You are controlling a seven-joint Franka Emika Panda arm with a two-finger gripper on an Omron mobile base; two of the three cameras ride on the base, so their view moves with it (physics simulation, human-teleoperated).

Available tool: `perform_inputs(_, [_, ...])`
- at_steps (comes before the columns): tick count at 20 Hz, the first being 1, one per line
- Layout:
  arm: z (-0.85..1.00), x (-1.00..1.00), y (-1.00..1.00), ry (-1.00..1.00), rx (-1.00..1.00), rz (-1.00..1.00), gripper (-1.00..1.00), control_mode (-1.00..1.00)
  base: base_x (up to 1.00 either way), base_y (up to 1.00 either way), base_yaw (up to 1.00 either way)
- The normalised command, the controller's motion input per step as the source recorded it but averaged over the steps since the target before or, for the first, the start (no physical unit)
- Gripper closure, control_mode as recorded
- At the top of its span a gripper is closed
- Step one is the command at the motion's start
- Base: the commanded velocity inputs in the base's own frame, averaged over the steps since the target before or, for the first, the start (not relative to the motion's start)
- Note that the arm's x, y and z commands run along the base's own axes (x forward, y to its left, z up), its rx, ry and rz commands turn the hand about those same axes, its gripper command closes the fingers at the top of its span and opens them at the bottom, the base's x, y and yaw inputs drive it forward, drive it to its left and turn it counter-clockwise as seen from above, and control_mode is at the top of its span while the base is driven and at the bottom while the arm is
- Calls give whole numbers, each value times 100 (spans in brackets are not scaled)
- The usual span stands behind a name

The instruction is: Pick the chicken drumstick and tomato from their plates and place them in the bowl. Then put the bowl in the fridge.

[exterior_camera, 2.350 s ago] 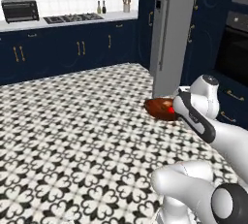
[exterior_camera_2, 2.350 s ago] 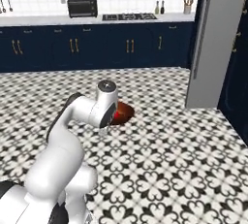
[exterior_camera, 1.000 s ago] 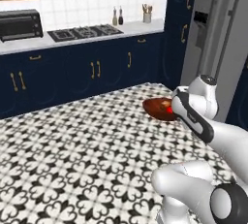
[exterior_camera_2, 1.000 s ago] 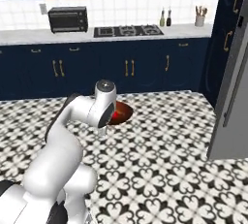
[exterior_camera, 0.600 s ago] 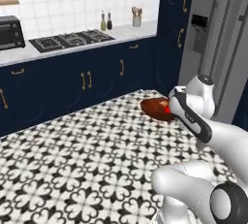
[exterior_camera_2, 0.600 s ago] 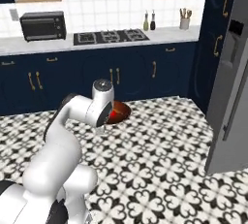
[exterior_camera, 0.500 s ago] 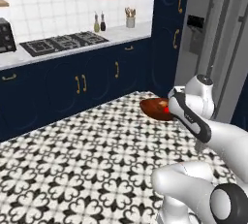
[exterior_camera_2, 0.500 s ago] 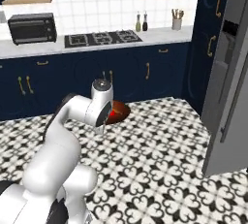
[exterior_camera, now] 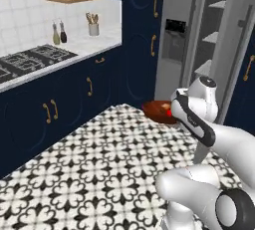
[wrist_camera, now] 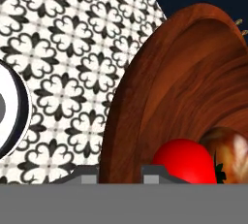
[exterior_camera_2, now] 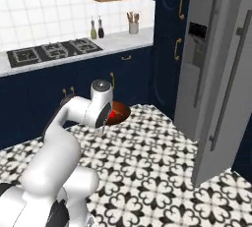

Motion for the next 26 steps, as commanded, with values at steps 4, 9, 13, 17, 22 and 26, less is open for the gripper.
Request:
perform_inputs(4, [0,0,0,0,0,0,100,100,100,53,-44])
perform_inputs(9, [0,0,0,0,0,0,100,100,100,56,-52])
perform_inputs(13, [0,0,0,0,0,0,100,100,100,47,-57])
perform_inputs(17, [0,0,0,0,0,0,100,100,100,43,-56])
perform_inputs(22, [0,0,0,0,0,0,100,100,89,36,-53])
perform_inputs(26, [0,0,0,0,0,0,100,100,30,49,-35])
